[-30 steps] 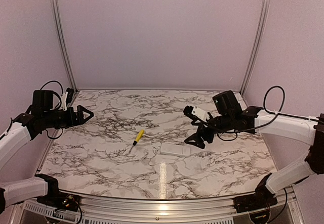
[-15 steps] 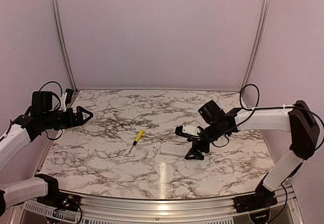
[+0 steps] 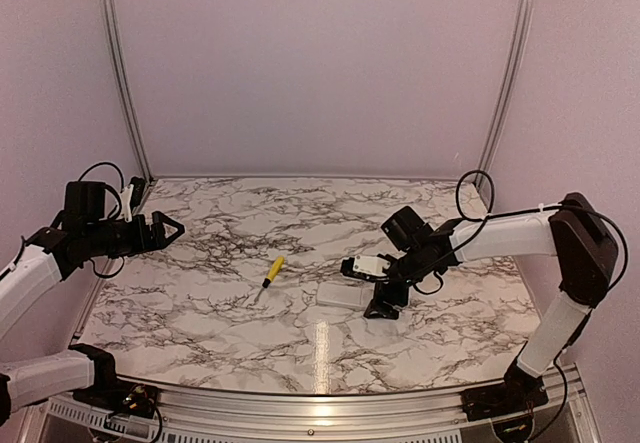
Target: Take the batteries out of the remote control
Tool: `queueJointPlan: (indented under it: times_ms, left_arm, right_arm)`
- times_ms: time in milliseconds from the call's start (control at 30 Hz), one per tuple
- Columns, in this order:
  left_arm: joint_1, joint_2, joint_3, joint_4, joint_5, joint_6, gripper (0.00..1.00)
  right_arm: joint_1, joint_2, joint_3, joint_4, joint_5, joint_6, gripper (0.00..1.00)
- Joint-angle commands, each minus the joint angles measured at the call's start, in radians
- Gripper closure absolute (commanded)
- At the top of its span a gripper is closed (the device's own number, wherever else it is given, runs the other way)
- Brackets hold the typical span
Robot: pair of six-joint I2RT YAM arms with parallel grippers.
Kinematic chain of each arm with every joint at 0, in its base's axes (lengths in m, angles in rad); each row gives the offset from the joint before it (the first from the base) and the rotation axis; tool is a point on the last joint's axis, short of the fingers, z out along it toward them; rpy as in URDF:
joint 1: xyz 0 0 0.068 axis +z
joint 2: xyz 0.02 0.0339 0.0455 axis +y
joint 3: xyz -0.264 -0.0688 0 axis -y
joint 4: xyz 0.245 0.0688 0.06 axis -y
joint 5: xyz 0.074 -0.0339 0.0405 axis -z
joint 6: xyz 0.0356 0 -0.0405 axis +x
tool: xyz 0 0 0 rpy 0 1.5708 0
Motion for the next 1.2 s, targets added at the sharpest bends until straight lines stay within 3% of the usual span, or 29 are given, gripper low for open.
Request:
queueJointPlan:
  times_ms: [0,633,1167]
  left_arm:
    - [-0.004,0.006,-0.006,0.013,-0.017,0.024,0.01]
    - [-0.009,0.026,-0.005,0.010,-0.022,0.022,0.01]
    - [-0.009,0.036,-0.003,0.006,-0.025,0.020,0.01]
  right_arm:
    - [0.008,0.027,0.043,0.040,0.045,-0.019,0.02]
    - [0.008,0.130,0.081,0.052,0.054,-0.022,0.08]
    - [0.008,0.193,0.135,-0.087,-0.017,-0.046,0.38]
